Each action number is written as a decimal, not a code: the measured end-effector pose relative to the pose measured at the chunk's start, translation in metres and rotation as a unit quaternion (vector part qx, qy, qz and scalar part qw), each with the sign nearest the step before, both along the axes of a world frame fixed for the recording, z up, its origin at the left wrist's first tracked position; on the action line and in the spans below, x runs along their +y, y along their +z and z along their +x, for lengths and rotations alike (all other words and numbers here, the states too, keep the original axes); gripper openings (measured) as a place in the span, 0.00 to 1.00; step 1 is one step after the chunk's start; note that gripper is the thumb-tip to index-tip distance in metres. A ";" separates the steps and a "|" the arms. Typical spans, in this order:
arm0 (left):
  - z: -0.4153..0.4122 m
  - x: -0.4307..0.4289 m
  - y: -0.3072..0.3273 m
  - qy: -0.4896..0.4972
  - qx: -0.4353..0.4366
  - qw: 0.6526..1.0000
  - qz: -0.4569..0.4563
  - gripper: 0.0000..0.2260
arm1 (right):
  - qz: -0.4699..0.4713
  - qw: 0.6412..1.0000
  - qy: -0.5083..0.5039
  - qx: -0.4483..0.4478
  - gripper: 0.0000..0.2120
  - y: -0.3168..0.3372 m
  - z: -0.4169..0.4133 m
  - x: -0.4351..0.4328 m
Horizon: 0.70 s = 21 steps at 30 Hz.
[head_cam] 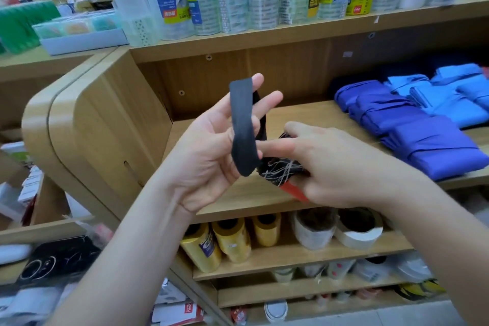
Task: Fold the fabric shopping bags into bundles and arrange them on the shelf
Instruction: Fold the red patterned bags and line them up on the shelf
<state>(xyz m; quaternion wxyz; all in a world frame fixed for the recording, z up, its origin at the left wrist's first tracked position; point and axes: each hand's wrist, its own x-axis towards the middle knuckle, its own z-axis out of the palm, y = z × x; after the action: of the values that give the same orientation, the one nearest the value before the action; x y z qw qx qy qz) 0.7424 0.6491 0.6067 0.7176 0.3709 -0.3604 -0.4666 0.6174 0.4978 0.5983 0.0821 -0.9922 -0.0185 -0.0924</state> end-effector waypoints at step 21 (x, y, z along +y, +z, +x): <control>0.003 -0.010 -0.029 0.222 -0.835 0.503 -0.020 0.20 | 0.792 0.570 0.207 0.068 0.08 -0.046 0.004 -0.011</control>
<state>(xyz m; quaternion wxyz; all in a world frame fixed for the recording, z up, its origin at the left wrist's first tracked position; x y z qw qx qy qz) 0.7457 0.6388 0.5776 0.1706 0.6419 -0.7074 0.2418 0.6212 0.4871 0.5518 0.8533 -0.5027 -0.1371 0.0174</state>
